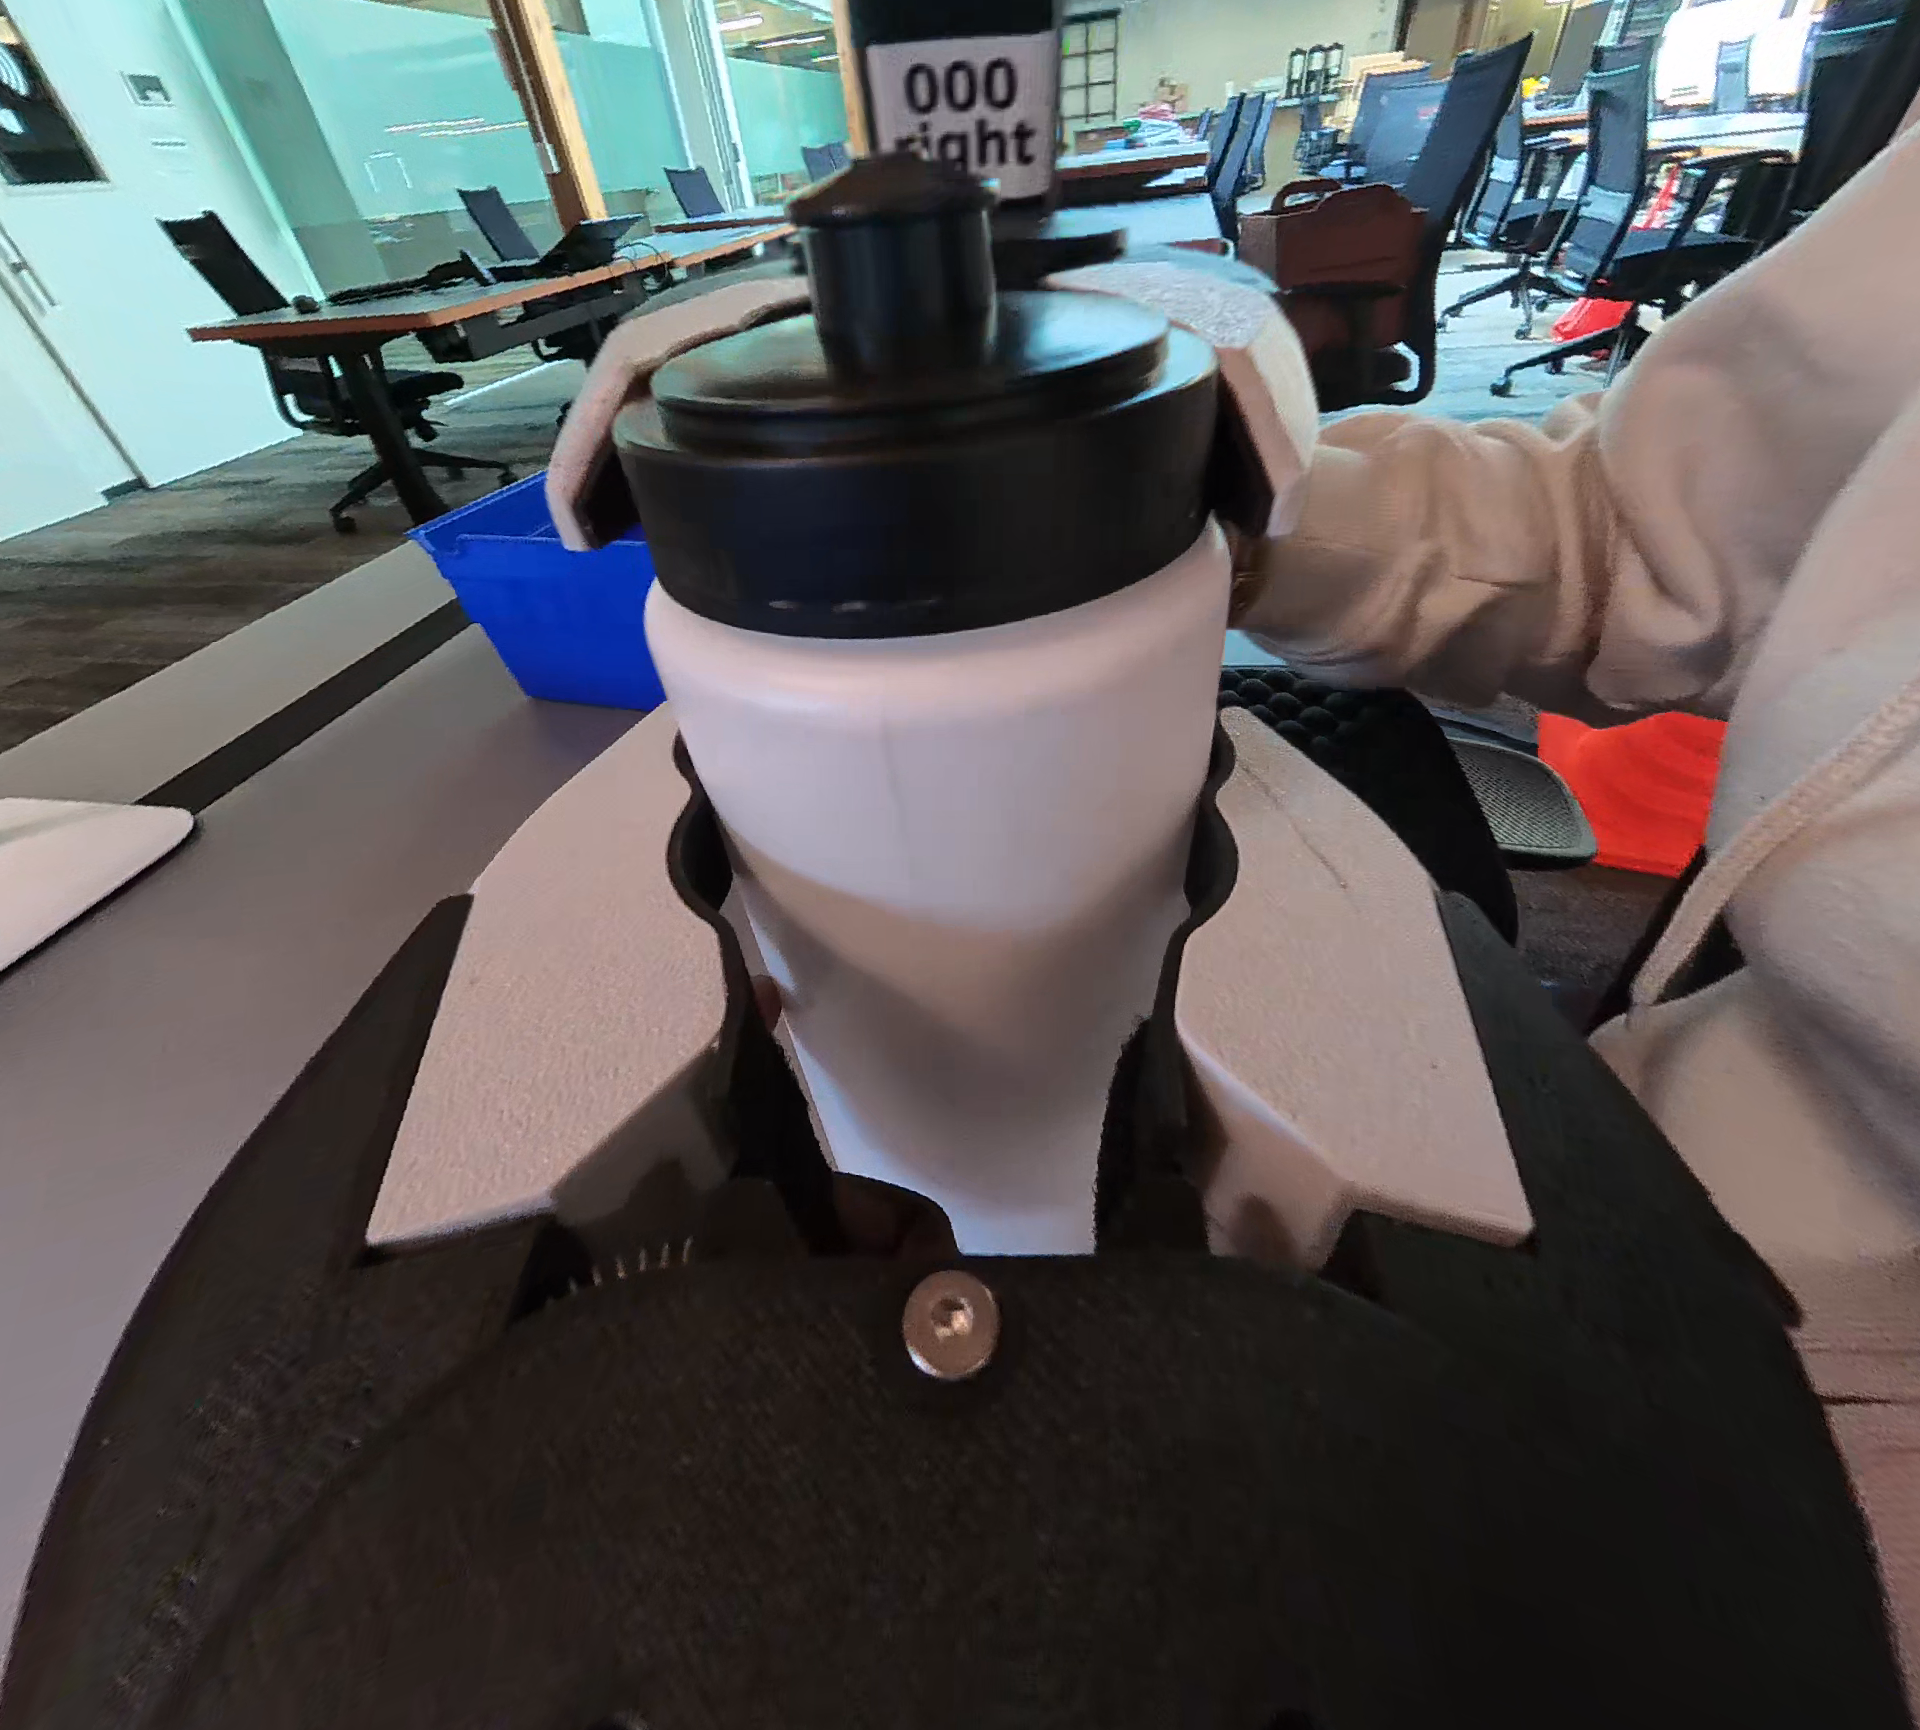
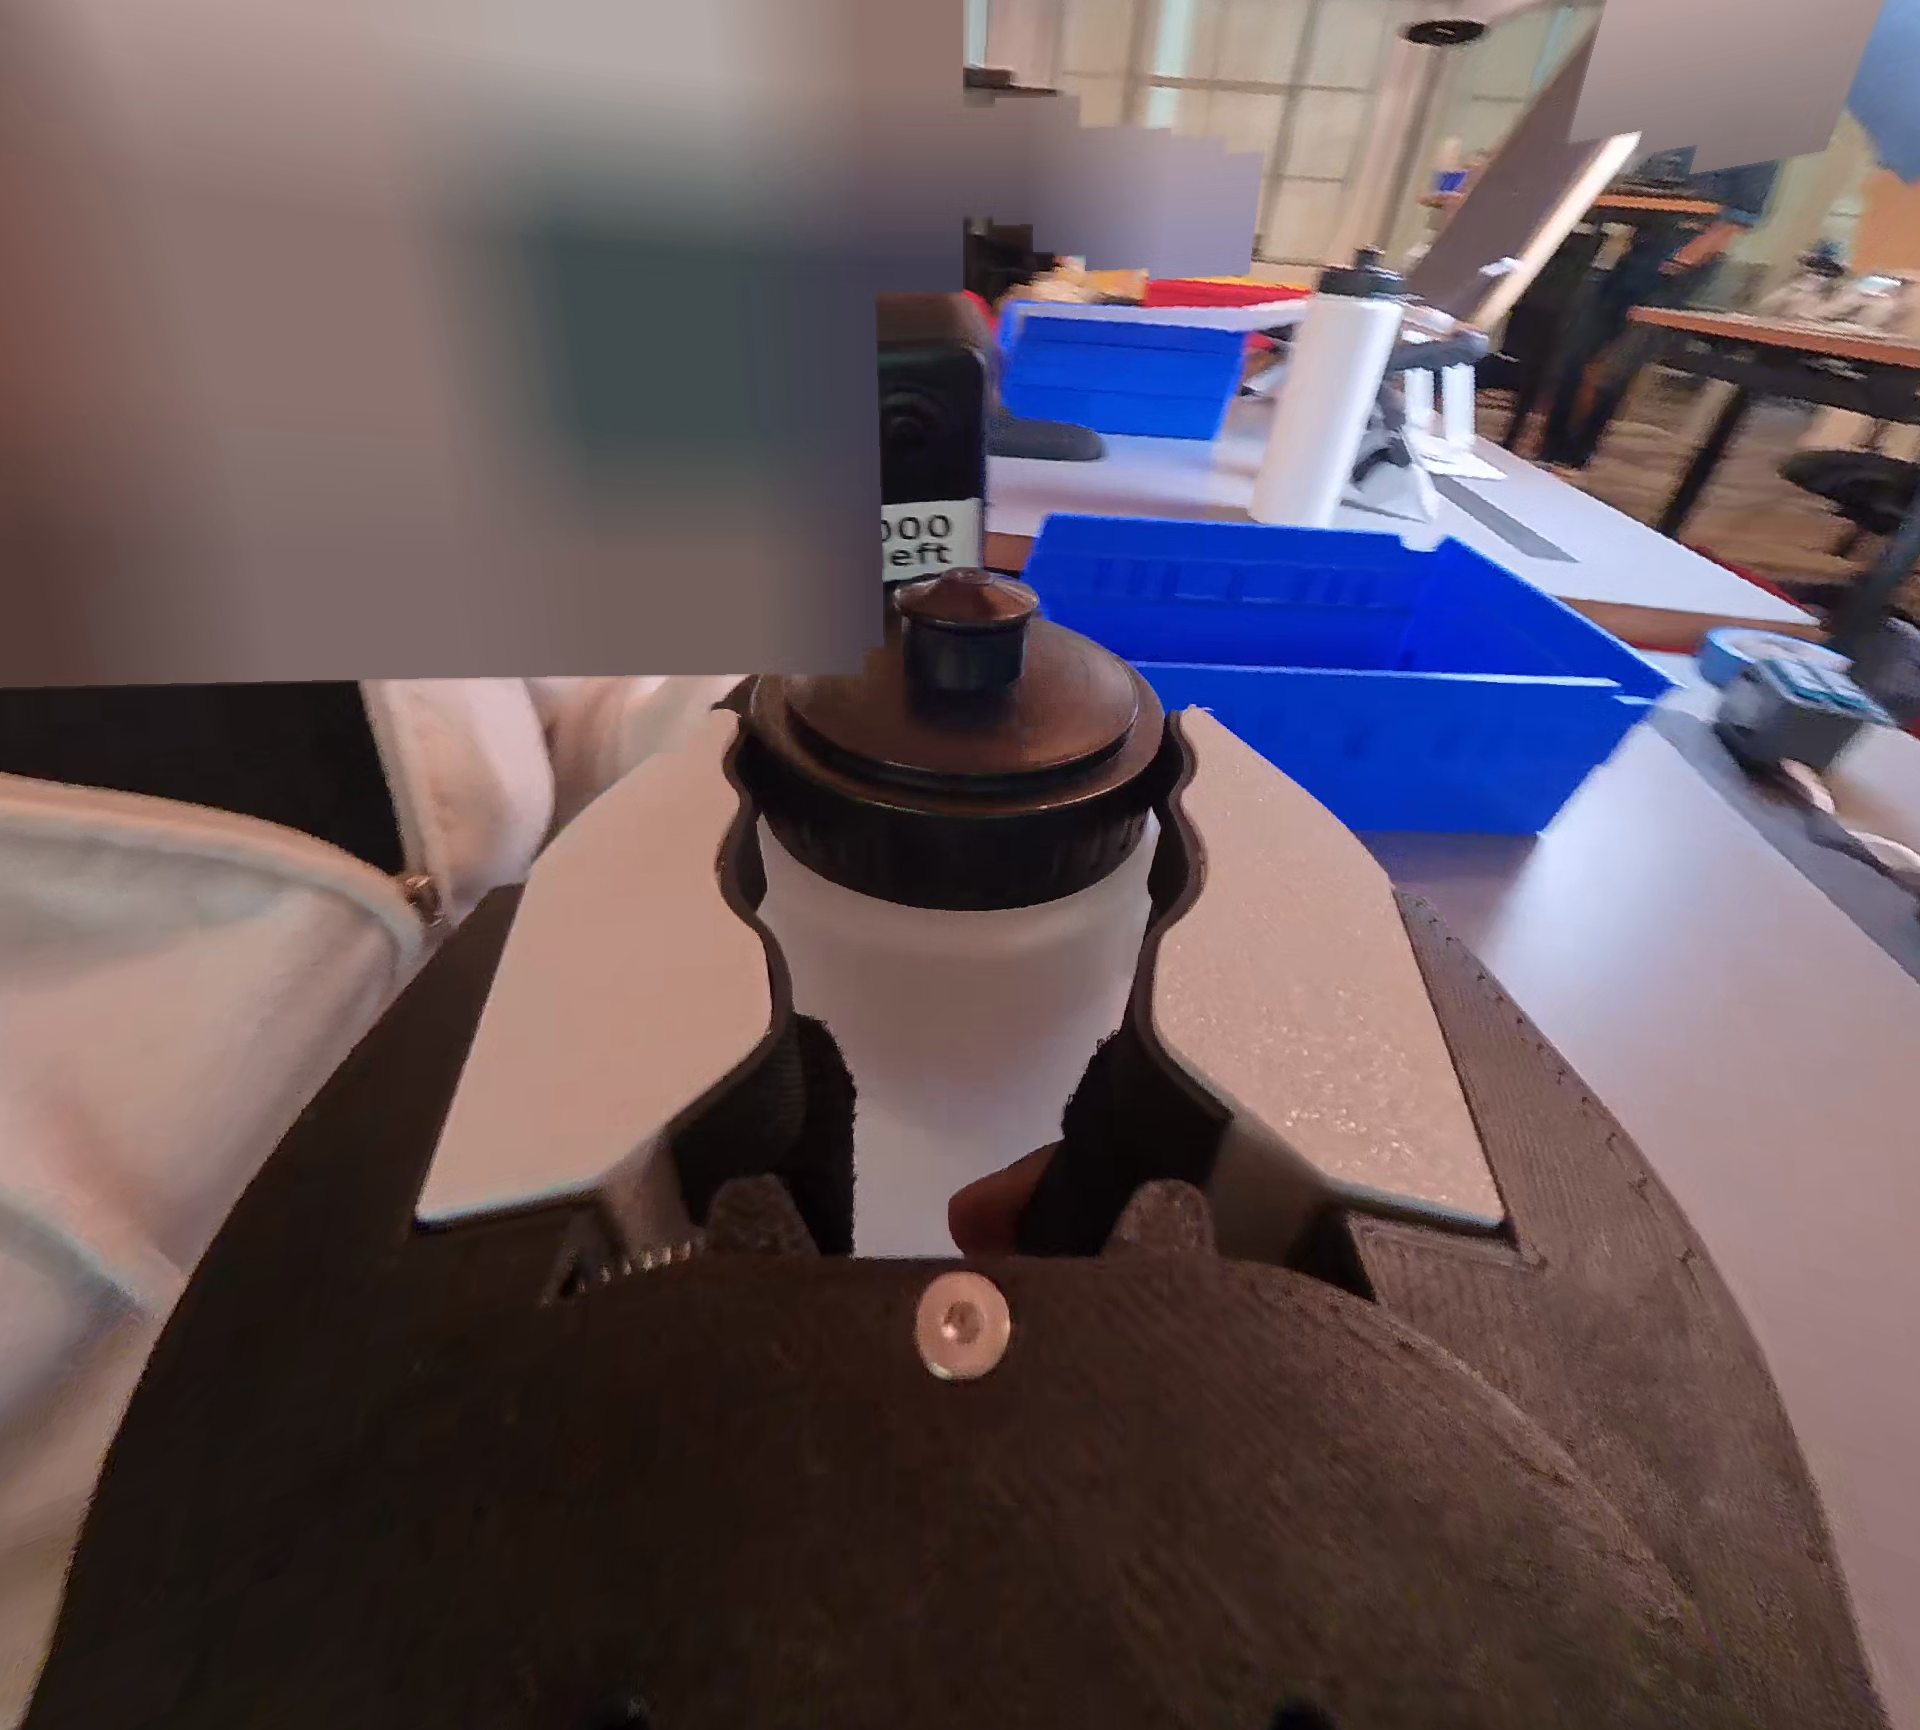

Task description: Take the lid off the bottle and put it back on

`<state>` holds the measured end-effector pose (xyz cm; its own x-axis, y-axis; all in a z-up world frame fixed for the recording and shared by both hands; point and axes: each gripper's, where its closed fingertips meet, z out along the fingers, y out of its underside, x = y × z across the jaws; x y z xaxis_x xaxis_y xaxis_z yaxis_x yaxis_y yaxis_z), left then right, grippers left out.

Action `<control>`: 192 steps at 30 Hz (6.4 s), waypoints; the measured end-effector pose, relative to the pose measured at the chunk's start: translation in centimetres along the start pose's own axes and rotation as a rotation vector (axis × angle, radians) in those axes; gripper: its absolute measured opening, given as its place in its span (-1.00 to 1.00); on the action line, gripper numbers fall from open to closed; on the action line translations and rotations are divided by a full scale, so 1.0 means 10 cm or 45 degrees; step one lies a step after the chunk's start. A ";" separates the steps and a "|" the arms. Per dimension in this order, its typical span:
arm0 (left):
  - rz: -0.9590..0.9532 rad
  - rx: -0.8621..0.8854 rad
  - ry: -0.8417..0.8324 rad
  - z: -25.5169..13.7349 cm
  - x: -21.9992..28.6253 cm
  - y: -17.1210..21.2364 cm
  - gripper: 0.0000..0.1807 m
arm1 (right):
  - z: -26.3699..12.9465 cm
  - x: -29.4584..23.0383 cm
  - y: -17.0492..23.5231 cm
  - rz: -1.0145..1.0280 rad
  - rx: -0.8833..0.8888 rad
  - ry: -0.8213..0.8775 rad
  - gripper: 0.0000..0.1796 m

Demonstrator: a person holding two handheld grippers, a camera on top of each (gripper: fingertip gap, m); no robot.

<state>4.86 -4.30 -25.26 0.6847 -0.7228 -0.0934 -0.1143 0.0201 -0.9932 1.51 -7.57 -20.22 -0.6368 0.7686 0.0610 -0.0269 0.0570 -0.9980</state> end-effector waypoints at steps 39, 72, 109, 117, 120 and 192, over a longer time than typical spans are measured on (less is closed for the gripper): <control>-0.023 -0.020 -0.446 0.01 -0.21 0.01 -0.02 | -0.04 0.25 0.01 0.060 -0.016 0.986 -0.09; -0.033 0.003 -0.393 -0.01 -0.15 0.01 -0.02 | 0.04 0.12 0.02 0.129 0.021 0.332 -0.14; -0.039 0.016 -0.421 0.01 -0.16 0.00 -0.02 | -0.12 0.22 -0.08 0.051 0.162 1.057 0.16; -0.048 0.009 -0.408 0.00 -0.16 0.01 -0.02 | -0.04 0.25 -0.04 0.002 0.051 0.949 -0.16; -0.027 0.003 -0.380 0.01 -0.11 0.00 -0.02 | -0.02 0.14 -0.06 0.045 0.100 0.535 -0.16; -0.066 0.047 -0.358 0.03 -0.10 0.00 -0.02 | -0.06 -0.01 -0.06 0.212 0.306 -0.362 -0.16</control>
<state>4.45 -3.37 -25.17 0.8623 -0.5037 -0.0530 -0.0515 0.0171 -0.9985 2.02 -7.30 -19.66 -0.8344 0.5460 -0.0752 -0.0631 -0.2302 -0.9711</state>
